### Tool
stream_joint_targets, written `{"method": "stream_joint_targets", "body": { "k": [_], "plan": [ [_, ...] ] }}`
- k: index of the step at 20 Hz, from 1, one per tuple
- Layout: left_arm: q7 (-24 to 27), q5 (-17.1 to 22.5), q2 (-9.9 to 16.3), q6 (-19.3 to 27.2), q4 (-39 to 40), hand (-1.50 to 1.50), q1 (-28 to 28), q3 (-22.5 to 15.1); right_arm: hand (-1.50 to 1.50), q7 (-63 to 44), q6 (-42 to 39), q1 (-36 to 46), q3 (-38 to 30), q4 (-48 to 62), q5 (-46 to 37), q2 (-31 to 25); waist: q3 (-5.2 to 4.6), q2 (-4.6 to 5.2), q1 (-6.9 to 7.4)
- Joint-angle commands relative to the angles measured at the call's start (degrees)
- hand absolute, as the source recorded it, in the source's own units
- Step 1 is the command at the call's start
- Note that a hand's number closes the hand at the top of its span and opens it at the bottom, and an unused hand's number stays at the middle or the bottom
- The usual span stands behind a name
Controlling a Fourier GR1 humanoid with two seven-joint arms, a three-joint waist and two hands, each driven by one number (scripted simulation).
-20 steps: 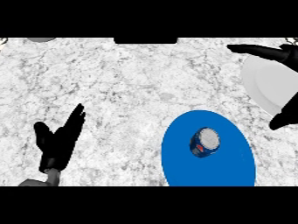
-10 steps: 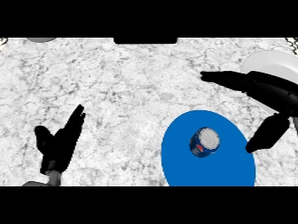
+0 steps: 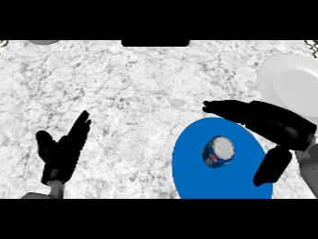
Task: Pick the can from the plate and place it in the plate
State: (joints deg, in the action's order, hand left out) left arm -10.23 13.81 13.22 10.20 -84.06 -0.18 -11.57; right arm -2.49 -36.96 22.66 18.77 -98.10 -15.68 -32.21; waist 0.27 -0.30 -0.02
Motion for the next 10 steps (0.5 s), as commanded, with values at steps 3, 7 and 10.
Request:
{"method": "stream_joint_targets", "body": {
  "k": [3,7,10],
  "plan": [
    [-1.8,-0.3,-0.6,-3.0,5.8,0.0,-4.3,2.3,-1.5,0.2,-1.2,-1.5,-0.6,-0.2,-4.4,3.9,-0.28,0.33,0.0],
    [0.7,-3.4,-4.0,0.5,4.7,0.0,-0.5,-0.2,-1.5,-1.1,1.2,-3.5,2.1,-3.0,-11.5,3.9,-0.28,0.32,0.09],
    [-4.0,-2.1,-1.6,-1.7,0.3,0.0,0.3,0.9,-1.5,-2.5,2.5,-2.9,3.3,-1.6,-15.1,7.3,-0.27,0.28,0.31]
  ]
}}
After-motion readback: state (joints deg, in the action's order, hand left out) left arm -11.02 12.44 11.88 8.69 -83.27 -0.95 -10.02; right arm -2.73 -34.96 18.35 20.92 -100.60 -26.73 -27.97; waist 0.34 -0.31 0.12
